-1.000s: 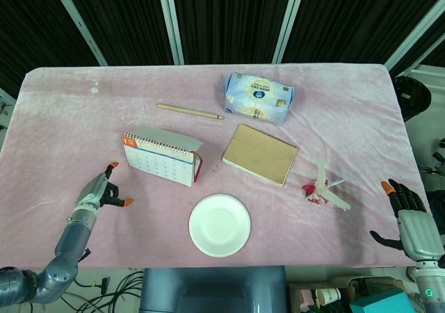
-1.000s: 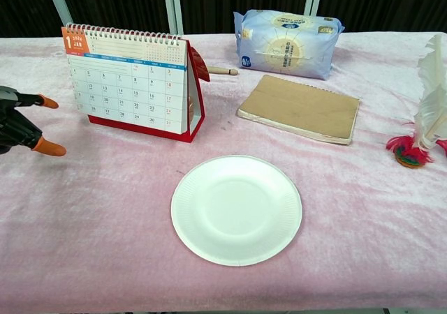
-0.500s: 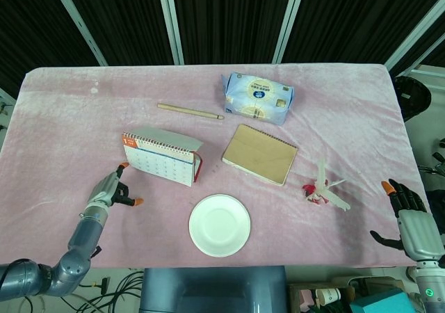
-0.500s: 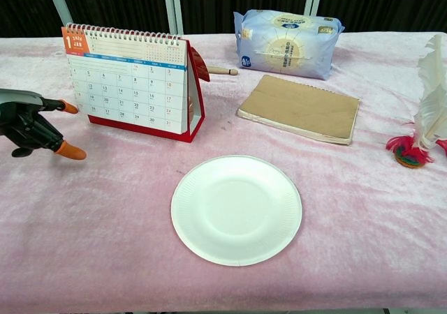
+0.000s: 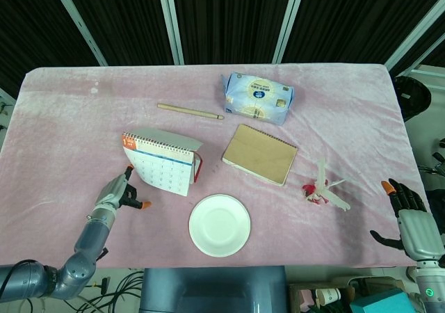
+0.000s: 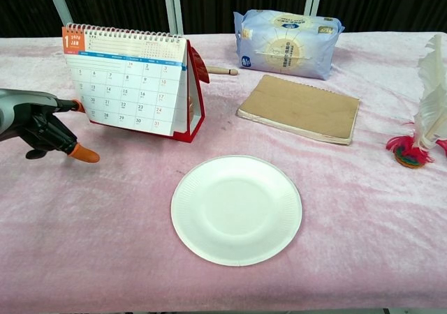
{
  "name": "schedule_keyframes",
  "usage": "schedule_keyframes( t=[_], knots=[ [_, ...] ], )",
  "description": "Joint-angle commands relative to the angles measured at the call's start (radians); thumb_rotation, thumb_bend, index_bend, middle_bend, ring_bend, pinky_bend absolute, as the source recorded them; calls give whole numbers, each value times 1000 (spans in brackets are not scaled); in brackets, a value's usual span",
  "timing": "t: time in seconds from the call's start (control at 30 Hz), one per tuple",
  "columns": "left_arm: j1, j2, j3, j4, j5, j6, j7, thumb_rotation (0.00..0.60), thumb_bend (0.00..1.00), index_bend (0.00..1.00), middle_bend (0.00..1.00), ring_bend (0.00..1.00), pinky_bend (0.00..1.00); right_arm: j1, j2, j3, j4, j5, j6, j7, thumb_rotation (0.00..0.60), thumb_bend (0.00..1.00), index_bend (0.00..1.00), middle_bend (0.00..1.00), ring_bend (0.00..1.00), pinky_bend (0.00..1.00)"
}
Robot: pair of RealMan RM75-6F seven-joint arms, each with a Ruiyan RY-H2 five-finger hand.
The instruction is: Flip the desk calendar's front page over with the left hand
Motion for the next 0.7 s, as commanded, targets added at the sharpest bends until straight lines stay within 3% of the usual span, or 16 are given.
schedule_keyframes(
  t=[0.03,0.7],
  knots=[
    [1,3,0,-8,4,5,-2,600,169,0,810,886,824,0,0,0,0,0,0,0,600,104,0,0,0,70],
    [34,58,15,-94,65,20,-42,600,169,45,811,886,824,-1,-2,-1,-1,-2,3,-5,600,104,0,0,0,70]
  ],
)
